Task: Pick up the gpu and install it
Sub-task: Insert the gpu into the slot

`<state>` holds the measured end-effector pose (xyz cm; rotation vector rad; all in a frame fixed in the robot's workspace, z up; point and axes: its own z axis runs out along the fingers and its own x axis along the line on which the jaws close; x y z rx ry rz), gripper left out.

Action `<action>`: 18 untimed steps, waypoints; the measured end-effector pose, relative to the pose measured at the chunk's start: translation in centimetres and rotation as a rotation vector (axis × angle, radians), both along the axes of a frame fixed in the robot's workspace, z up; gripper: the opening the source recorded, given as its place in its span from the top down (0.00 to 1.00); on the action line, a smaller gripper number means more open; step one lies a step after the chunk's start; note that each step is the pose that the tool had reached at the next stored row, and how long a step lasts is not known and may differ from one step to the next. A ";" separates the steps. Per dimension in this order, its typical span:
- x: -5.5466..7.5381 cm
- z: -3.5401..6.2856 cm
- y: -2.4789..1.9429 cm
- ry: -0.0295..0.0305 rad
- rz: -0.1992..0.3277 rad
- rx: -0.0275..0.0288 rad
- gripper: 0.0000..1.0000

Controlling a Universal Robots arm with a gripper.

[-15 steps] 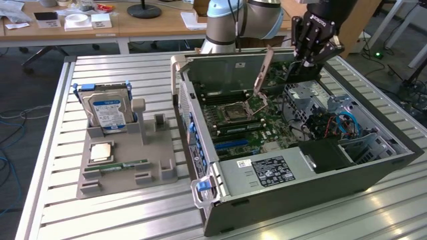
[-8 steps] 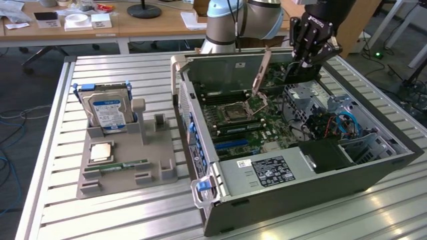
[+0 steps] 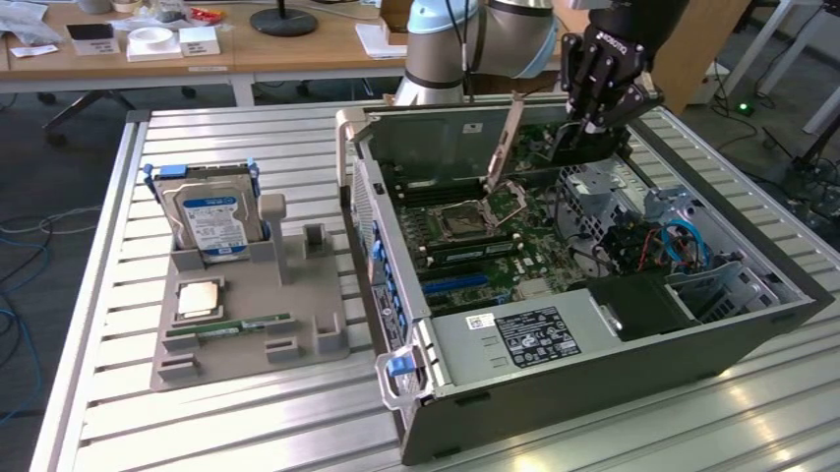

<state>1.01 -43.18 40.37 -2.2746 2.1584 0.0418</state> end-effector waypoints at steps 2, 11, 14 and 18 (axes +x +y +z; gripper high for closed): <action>-0.3 0.00 -0.01 -0.0011 0.000 0.0001 0.74; -1.2 -0.44 -0.19 -0.0060 -0.004 -0.0007 0.74; -1.4 -0.65 -0.19 -0.0070 -0.018 -0.0012 0.74; -1.5 -0.72 -0.31 -0.0071 -0.032 -0.0010 0.74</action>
